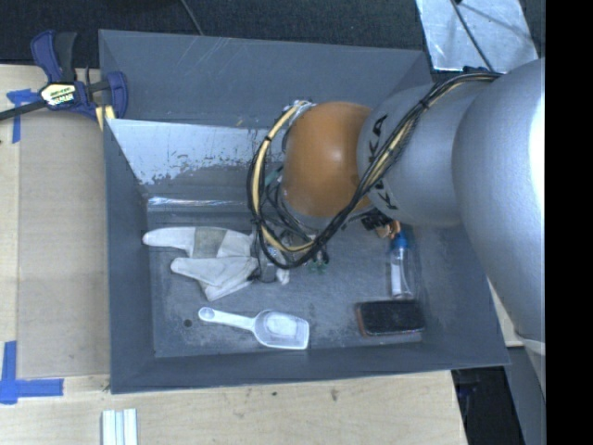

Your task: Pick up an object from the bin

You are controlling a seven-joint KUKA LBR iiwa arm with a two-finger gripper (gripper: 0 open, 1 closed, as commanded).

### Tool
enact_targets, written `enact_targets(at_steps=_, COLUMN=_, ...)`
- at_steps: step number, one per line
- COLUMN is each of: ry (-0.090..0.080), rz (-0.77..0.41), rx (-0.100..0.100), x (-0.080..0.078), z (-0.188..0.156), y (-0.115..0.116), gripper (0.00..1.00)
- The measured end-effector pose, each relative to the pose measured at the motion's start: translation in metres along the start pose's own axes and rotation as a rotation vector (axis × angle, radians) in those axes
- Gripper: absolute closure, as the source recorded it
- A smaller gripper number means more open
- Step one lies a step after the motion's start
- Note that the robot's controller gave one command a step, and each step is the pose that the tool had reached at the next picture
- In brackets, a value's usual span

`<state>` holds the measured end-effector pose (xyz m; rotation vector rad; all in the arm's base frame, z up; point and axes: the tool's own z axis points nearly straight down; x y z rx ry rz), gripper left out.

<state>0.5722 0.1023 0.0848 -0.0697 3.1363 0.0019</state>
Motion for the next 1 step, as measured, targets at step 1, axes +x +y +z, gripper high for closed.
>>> enact_targets(at_steps=1, ry=0.002, rz=-0.013, rx=0.001, x=0.0276, z=-0.1398, y=-0.0022, gripper=1.0)
